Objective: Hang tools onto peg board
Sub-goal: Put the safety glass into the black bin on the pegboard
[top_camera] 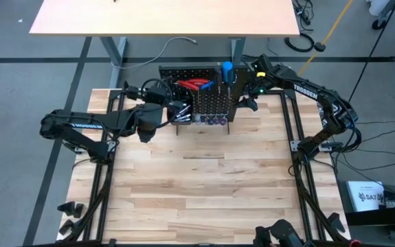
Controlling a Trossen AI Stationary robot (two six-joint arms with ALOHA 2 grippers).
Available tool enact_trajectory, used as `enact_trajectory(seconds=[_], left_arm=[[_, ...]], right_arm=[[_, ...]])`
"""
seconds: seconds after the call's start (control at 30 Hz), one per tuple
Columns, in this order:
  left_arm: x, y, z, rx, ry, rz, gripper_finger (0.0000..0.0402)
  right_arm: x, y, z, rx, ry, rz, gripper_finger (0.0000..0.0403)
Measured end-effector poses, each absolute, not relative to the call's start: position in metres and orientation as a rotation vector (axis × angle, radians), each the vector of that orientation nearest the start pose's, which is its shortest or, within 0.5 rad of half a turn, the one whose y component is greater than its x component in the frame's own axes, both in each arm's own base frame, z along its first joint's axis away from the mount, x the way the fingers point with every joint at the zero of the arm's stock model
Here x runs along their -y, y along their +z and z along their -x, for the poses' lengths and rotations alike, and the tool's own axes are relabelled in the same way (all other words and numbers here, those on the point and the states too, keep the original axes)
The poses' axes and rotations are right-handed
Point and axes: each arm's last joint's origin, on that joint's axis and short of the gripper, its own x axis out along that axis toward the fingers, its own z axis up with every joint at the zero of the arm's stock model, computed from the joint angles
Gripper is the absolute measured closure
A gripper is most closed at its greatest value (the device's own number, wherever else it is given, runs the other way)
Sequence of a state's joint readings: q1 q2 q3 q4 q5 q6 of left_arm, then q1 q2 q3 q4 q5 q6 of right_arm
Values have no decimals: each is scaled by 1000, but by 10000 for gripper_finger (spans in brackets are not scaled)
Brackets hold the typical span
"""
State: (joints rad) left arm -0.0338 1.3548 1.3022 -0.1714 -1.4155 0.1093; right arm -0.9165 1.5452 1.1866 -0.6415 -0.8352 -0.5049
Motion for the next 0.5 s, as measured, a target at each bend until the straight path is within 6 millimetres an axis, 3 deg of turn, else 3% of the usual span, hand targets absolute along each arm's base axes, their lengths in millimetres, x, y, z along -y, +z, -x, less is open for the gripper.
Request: enact_trajectory(seconds=[0.5], left_arm=[[-19,388,-288,-272,1334,-262,322]], right_arm=[[232,263,-205,-636,89,-295,120]])
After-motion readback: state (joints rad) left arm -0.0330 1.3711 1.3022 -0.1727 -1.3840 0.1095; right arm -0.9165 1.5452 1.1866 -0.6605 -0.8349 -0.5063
